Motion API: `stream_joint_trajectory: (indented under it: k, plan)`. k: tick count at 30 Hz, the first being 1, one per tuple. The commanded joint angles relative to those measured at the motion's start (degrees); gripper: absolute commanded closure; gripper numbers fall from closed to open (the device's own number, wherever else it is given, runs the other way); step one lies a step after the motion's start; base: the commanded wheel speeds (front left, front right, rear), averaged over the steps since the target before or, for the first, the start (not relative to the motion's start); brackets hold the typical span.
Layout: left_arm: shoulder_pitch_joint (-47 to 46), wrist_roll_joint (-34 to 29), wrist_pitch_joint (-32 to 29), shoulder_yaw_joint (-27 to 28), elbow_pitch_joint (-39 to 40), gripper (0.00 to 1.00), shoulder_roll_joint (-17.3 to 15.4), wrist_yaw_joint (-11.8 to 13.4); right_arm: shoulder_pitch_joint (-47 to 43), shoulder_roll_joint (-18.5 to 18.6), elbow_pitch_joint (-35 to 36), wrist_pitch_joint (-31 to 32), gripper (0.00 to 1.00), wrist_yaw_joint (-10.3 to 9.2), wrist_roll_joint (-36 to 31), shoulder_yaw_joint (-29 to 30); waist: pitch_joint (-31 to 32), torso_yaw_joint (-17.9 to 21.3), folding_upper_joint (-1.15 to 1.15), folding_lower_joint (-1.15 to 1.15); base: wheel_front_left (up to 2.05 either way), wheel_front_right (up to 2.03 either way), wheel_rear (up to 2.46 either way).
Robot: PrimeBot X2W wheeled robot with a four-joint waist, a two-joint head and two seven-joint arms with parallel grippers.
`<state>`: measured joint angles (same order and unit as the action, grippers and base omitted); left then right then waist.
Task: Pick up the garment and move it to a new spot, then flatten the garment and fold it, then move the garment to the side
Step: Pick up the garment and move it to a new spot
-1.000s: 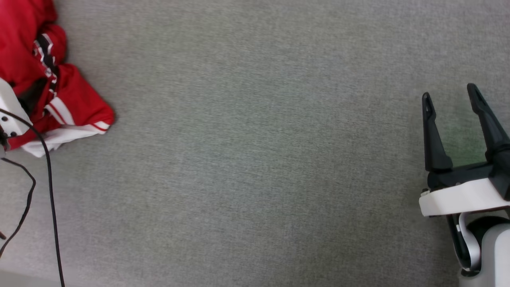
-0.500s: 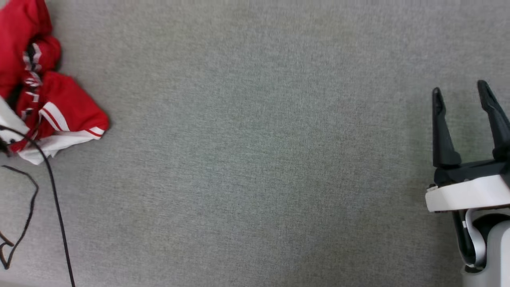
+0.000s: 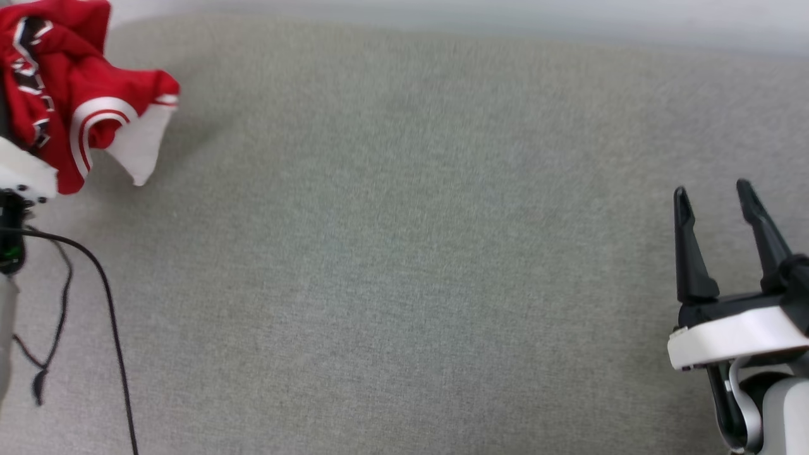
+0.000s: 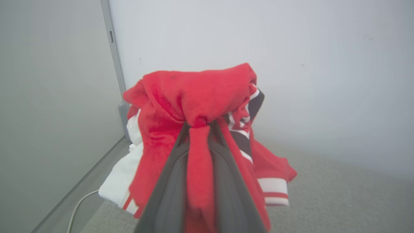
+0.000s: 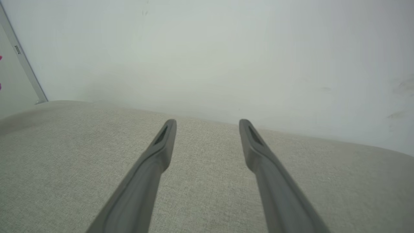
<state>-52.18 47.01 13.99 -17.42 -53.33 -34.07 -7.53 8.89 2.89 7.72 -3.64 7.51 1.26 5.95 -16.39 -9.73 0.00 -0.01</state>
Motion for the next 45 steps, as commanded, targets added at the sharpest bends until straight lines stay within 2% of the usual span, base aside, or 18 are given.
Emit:
stream_joint_trajectory:
  k: [1,6,10,16,21,25,28,30,38,40,41,42,45]
  plan:
    - [0.7,-0.5,0.7,0.2,1.2,1.00,0.7,0.1,-1.1,0.0,-0.2,-0.4,0.00,-0.04,0.5,0.3,3.1,0.7,0.00,0.01,0.00,0.00,0.00]
    - [4.4,-2.8,1.3,1.5,7.5,1.00,2.7,1.1,-3.1,0.0,-1.8,-0.9,0.00,-0.04,1.7,0.6,7.4,2.8,0.00,0.01,0.00,0.00,0.00]
    - [10.8,-5.3,1.2,1.4,16.1,1.00,5.9,3.9,-4.9,0.0,-2.5,-0.6,0.00,-0.04,2.7,0.7,10.1,5.1,0.00,0.01,0.00,0.00,0.00]
    - [19.6,-6.4,0.4,-1.1,28.7,1.00,9.6,7.7,-6.9,0.0,-2.6,-0.1,0.00,-0.04,3.3,1.3,12.8,8.6,0.00,0.01,0.00,0.00,0.00]
    - [26.1,-6.3,-3.4,-5.1,40.3,1.00,13.0,10.6,-8.1,0.0,-1.5,0.8,0.00,-0.04,3.0,1.2,13.1,12.0,0.00,0.01,0.00,0.00,0.00]
    - [28.5,-7.3,-6.0,-9.5,45.6,1.00,15.2,10.8,-8.1,0.0,-0.8,1.2,0.00,-0.04,3.3,0.8,12.0,14.6,0.00,0.01,0.00,0.00,0.00]
    - [29.9,-7.8,-7.3,-13.3,47.0,1.00,17.3,10.0,-7.9,0.0,-0.3,1.3,0.00,-0.04,3.2,0.7,10.6,16.3,0.00,0.01,0.00,0.00,0.00]
    - [30.9,-7.2,-8.3,-15.5,46.9,1.00,19.1,9.1,-7.9,0.0,0.1,1.3,0.00,-0.03,3.2,0.4,9.5,17.1,0.00,0.01,0.00,0.00,0.00]
    - [34.0,-8.0,-11.7,-23.7,41.4,1.00,22.4,6.6,-7.3,0.0,0.2,0.4,0.00,-0.04,3.8,0.8,6.3,17.8,0.00,0.01,0.00,0.00,0.00]
    - [33.7,-9.1,-11.7,-25.3,40.3,0.18,22.5,6.0,-7.3,0.0,0.0,0.3,0.00,-0.04,4.1,0.8,6.2,17.3,0.00,0.01,0.00,0.00,0.00]
    - [33.6,-9.5,-11.3,-25.7,40.0,0.05,22.8,5.7,-7.3,0.0,-0.1,0.3,0.00,-0.04,4.0,0.7,6.3,17.0,0.00,0.01,0.00,0.00,0.00]
    - [33.3,-10.0,-10.8,-26.0,39.7,0.00,22.9,5.5,-7.3,0.0,-0.2,0.3,0.00,-0.03,3.7,0.7,6.5,16.6,0.00,0.01,0.00,0.00,0.00]
    - [32.6,-11.0,-8.4,-25.5,39.9,0.00,22.7,5.8,-7.1,0.0,-0.7,0.3,0.00,-0.05,3.5,0.7,7.5,15.4,0.00,0.01,0.00,0.00,0.00]
